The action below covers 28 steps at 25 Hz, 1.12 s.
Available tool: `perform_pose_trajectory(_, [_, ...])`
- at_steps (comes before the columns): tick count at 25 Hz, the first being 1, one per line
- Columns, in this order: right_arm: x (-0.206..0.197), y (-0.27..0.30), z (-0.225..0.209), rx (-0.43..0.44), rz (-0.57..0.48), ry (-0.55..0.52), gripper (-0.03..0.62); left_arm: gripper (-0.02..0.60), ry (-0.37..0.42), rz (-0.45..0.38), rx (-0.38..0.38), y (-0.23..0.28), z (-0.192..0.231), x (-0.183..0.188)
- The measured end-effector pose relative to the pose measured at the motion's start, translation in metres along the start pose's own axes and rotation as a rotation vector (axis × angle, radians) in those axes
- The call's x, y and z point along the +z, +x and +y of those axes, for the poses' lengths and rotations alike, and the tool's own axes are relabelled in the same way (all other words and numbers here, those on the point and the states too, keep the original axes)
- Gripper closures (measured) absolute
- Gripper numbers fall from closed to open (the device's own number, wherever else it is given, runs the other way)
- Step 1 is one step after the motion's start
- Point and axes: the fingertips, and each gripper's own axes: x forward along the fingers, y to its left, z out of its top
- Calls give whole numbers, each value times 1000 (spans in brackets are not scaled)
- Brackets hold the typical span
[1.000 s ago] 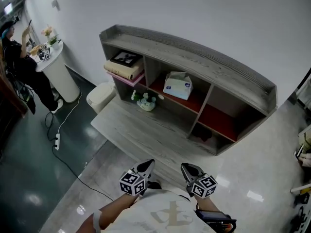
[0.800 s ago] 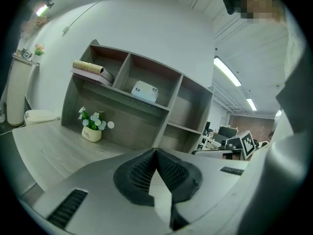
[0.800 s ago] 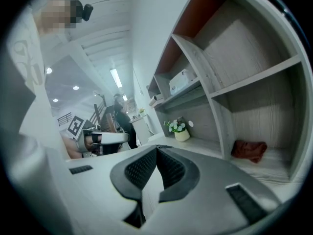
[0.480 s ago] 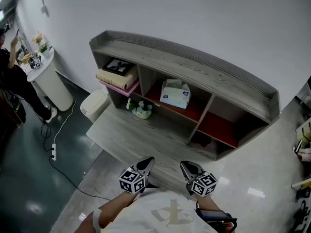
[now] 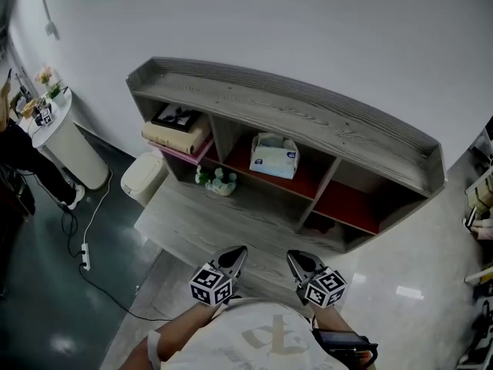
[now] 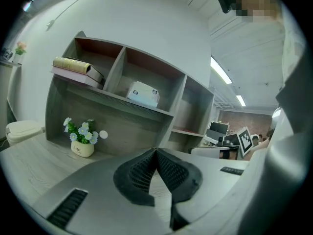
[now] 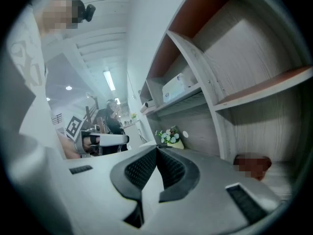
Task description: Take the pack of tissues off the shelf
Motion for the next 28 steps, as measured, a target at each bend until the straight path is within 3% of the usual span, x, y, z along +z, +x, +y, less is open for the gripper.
perform_pose_trajectory(15, [39, 28, -25, -28, -58, -7, 589, 569, -7, -46, -77, 42, 18, 39])
perform_pose_trajectory(21, [54, 43, -32, -8, -83, 17, 589, 569, -7, -78, -71, 58, 26, 64])
perform_pose_trajectory(28, [64, 55, -39, 0, -88, 19, 589, 569, 35, -101, -3, 79, 52, 96])
